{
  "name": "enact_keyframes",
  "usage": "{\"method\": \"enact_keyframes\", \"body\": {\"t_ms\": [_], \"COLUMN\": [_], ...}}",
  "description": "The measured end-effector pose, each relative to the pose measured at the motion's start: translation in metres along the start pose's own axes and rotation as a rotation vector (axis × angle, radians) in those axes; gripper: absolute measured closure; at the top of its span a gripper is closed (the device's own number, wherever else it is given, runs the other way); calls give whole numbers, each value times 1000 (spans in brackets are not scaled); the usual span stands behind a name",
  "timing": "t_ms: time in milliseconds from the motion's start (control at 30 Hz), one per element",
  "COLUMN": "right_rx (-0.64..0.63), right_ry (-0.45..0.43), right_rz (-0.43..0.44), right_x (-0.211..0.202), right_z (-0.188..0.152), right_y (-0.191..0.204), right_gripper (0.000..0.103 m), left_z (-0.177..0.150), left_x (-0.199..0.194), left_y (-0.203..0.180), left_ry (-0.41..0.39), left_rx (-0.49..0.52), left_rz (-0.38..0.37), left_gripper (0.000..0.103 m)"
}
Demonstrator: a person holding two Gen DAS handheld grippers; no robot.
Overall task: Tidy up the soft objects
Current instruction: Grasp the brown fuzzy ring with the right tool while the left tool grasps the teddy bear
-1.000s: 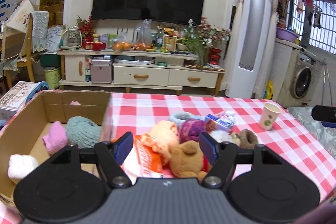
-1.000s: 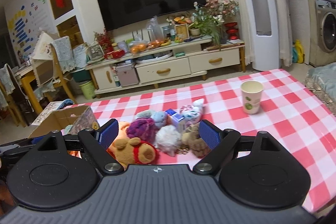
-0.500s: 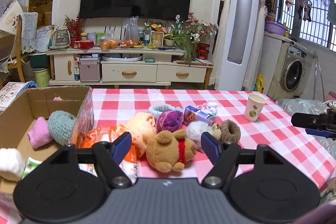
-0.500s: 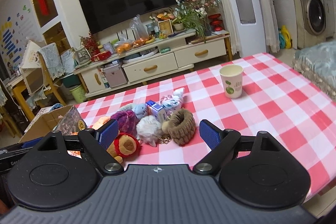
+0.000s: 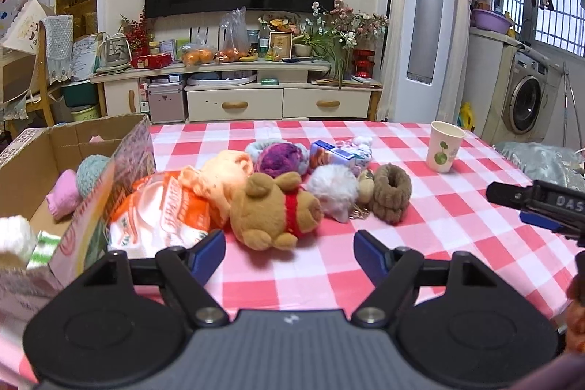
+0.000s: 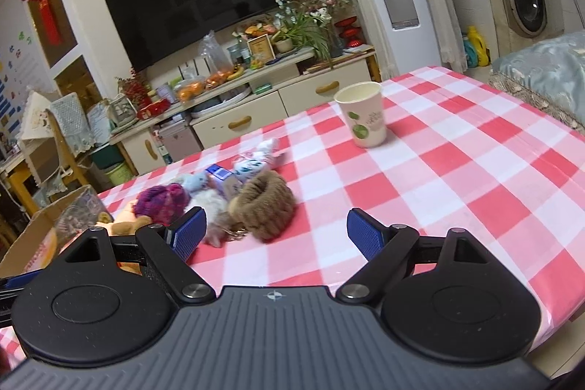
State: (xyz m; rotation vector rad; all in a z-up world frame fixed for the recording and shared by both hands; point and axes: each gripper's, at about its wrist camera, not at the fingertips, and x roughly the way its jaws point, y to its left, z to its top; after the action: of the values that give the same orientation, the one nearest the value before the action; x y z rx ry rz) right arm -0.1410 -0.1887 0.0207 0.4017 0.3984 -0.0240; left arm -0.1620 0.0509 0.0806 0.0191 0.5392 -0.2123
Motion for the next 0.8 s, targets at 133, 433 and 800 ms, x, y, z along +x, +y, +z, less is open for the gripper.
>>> {"method": "enact_keyframes", "body": {"t_ms": [133,433,800], "right_rx": [22,32,-55], "right_ry": [-14,29,45], "right_rz": [5,46,62], "right_x": [3,24,46], "right_z": [-4,-8,0], "right_y": [-14,-20,-12], "right_gripper": [0,0,0], "left_z": [-3,0,12], "left_x": [6,40,89], "left_y": [-15,-18,-9], "left_ry": [4,26,46], "left_rx": [21,14,-51], "left_rz": [29,85,78], "left_gripper": [22,22,21]}}
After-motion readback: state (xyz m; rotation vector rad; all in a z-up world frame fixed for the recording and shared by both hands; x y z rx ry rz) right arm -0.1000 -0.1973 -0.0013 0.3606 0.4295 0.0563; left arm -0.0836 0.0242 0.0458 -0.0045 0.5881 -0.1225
